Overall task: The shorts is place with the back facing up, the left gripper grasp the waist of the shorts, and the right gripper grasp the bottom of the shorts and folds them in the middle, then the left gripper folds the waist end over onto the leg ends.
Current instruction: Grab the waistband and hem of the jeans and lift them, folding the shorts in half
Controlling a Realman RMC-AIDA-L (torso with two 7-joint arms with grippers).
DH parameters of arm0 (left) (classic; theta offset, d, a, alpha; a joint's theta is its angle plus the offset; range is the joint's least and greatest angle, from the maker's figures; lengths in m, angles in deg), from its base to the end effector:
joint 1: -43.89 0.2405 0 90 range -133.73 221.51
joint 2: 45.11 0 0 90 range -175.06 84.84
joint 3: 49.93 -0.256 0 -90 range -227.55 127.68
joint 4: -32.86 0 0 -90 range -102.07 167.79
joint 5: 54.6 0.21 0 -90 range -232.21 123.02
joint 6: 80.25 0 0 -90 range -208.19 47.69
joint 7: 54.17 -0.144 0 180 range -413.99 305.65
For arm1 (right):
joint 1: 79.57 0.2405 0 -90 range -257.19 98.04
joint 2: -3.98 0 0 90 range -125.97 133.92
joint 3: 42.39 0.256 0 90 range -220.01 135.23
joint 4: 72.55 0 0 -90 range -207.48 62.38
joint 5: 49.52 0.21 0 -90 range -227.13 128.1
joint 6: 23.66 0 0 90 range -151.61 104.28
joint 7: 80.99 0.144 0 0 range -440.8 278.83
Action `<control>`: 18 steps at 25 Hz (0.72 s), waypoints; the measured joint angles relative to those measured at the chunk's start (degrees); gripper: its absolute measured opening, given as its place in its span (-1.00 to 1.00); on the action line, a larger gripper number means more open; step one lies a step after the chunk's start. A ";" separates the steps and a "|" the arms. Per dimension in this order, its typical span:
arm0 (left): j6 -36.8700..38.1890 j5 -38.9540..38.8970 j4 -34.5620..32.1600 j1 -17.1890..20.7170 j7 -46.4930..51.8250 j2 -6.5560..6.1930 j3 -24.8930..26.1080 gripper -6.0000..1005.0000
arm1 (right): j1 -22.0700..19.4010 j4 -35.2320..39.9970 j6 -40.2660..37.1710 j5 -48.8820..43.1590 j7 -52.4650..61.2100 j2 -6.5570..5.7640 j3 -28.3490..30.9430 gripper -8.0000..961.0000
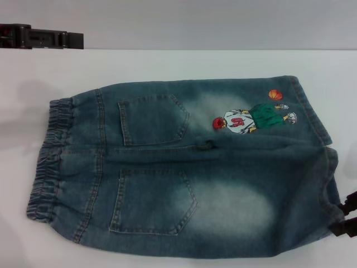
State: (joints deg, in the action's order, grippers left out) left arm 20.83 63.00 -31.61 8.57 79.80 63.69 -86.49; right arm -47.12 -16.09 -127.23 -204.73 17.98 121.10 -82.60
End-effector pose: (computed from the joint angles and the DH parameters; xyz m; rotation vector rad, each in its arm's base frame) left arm -0.2081 0.3703 0.1467 -2.5241 -1.2021 -0.5877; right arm 0.3023 0.3040 0.0495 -2.9213 0.9331 -0.3353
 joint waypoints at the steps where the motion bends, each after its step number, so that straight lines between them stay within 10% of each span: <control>1: -0.12 0.02 0.07 -0.02 -0.06 -0.05 0.00 0.48 | 0.02 0.12 0.05 0.01 0.00 0.08 -0.03 0.06; 18: -1.84 0.41 0.31 0.07 -1.27 -0.59 -0.07 0.47 | 0.06 0.85 0.28 0.18 -0.67 0.39 -1.48 -0.97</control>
State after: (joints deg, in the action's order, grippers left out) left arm 18.99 63.41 -31.31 8.64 78.53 63.10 -86.56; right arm -47.06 -15.24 -126.96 -204.55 17.31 121.49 -84.08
